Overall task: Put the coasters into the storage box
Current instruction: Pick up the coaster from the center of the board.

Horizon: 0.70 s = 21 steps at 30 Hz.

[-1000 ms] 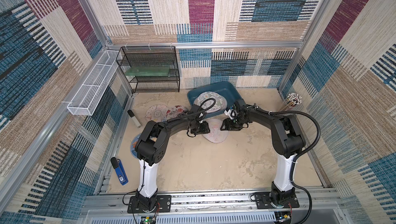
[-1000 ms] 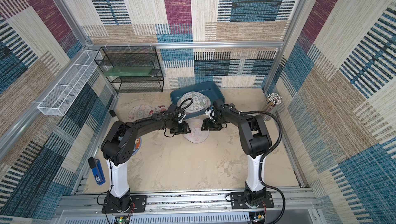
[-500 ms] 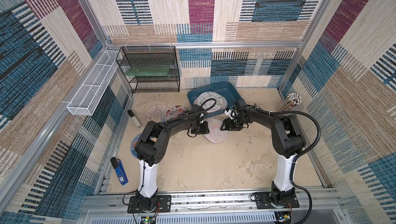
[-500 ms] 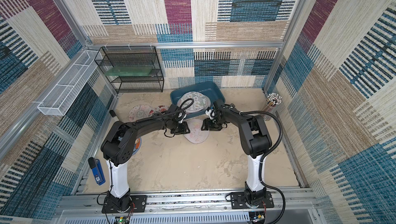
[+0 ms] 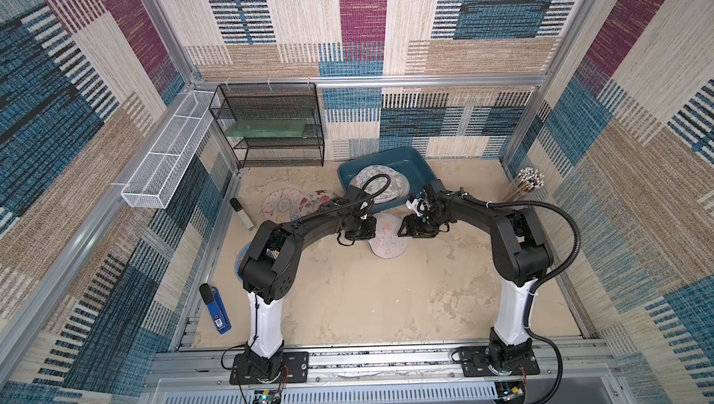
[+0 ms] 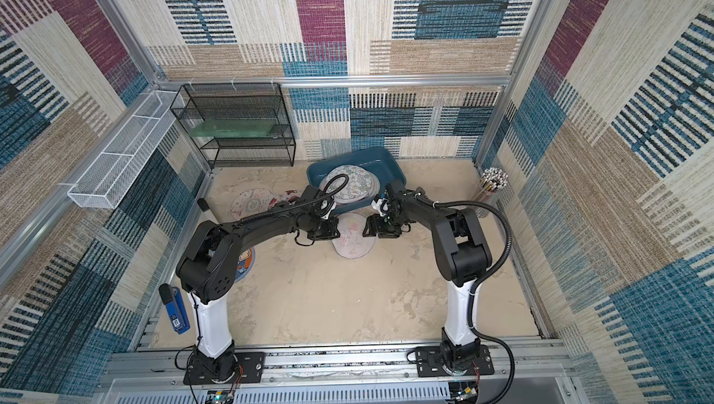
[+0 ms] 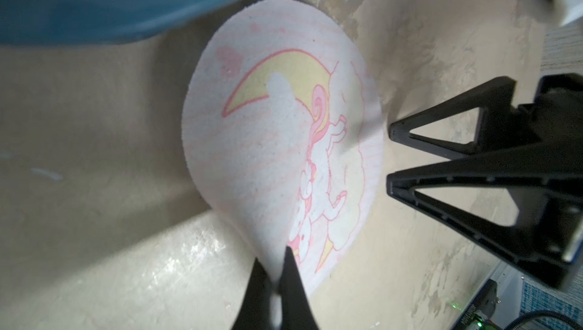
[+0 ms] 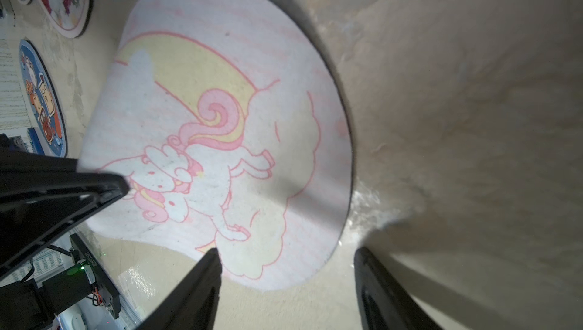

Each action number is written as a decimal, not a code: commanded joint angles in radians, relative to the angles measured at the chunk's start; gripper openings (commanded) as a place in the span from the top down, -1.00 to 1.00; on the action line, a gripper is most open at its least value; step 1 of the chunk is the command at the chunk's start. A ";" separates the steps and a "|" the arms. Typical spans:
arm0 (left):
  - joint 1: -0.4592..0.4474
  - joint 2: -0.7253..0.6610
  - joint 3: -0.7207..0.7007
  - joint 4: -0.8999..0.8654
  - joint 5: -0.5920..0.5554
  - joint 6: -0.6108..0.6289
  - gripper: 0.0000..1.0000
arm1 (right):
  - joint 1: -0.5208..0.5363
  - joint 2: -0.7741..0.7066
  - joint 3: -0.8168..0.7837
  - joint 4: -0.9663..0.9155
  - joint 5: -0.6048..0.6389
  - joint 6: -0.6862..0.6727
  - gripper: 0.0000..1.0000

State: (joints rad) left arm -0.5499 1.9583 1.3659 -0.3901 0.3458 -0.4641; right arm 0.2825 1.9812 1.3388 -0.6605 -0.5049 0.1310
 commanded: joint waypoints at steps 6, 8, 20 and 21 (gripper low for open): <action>-0.020 -0.113 -0.005 -0.066 0.002 0.055 1.00 | -0.054 -0.059 -0.051 -0.001 -0.002 0.020 -0.53; -0.026 -0.141 0.005 -0.086 0.009 0.066 1.00 | -0.063 -0.073 -0.061 0.001 -0.004 0.019 -0.55; -0.041 -0.147 0.310 -0.243 0.020 0.179 1.00 | -0.085 -0.143 -0.111 0.030 -0.032 0.036 -0.57; -0.041 -0.132 0.346 -0.252 0.024 0.185 1.00 | -0.086 -0.147 -0.113 0.029 -0.035 0.037 -0.57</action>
State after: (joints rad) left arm -0.5896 1.8019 1.6432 -0.6006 0.3511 -0.3408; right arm 0.1970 1.8519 1.2304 -0.6491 -0.5163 0.1574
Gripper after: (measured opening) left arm 0.050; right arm 0.784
